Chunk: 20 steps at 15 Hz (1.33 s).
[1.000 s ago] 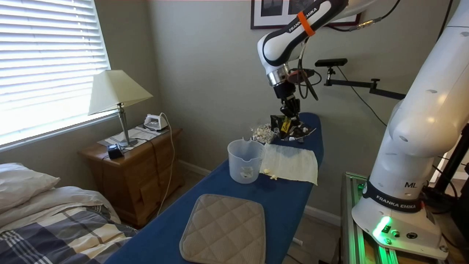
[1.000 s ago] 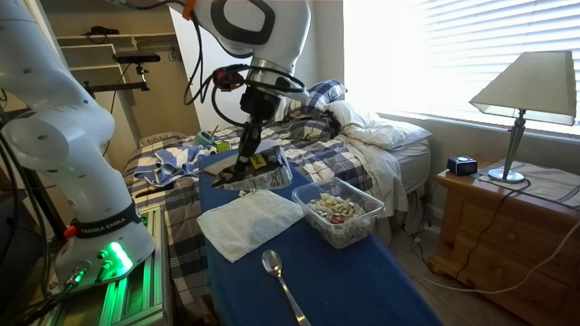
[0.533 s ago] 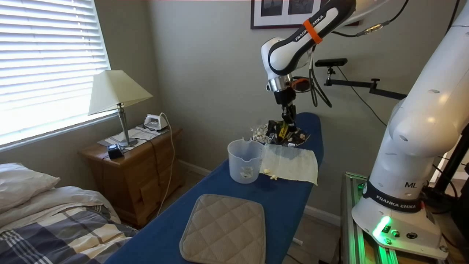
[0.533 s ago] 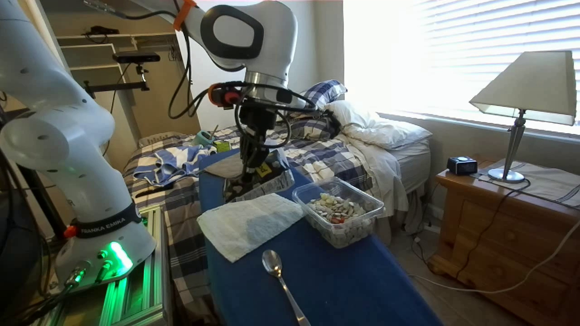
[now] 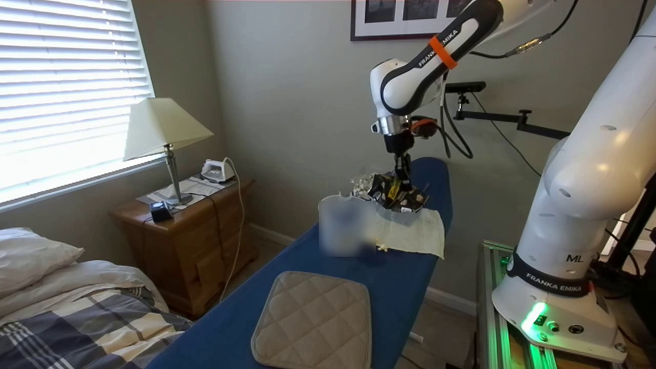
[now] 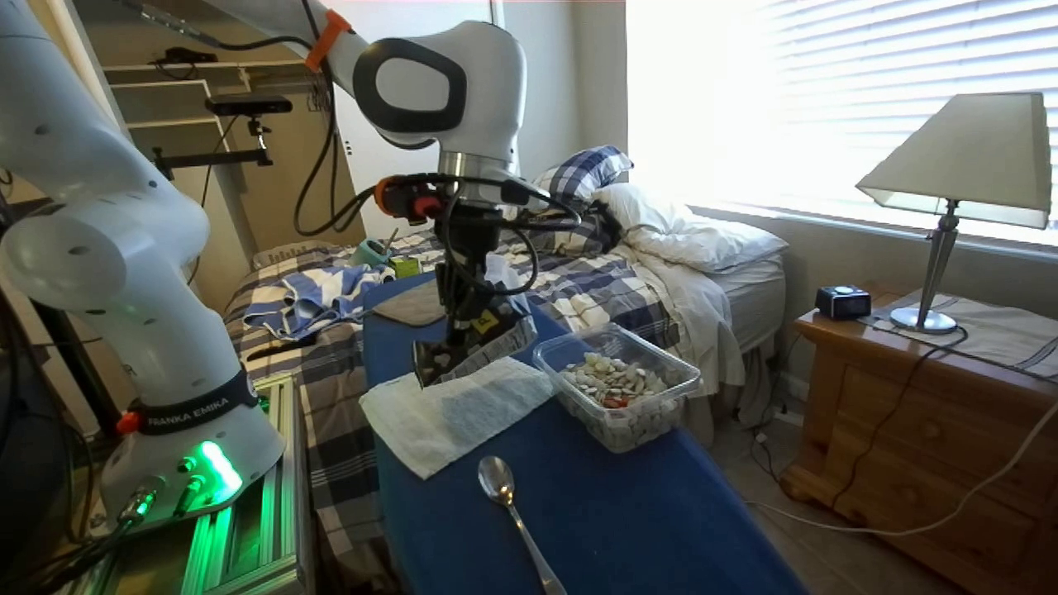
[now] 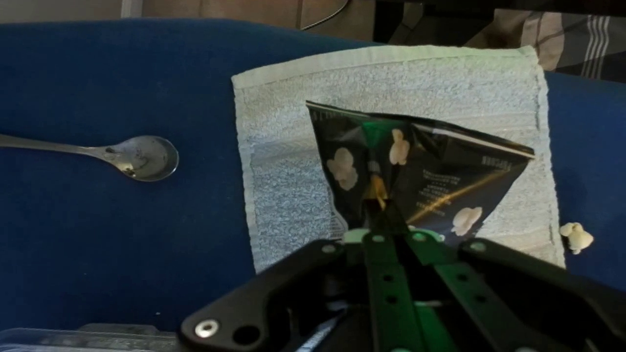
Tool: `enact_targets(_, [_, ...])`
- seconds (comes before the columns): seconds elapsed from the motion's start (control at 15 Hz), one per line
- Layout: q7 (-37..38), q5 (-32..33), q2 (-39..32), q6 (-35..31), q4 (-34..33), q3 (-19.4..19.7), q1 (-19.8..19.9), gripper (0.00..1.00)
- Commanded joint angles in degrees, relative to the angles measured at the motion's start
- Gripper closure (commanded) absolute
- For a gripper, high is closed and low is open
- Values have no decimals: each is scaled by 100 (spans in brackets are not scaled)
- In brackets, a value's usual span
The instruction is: Pour the contents from the black packet into the clear container.
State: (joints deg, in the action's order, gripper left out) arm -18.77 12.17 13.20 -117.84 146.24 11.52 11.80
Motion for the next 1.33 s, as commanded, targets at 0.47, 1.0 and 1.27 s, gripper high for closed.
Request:
enact_targets(0.47, [119, 3, 72, -795, 458, 50, -22, 49])
enact_targets(1.0, [385, -90, 91, -902, 471, 49, -14, 0])
enact_targets(1.27, [1584, -10, 391, -995, 526, -138, 49, 0])
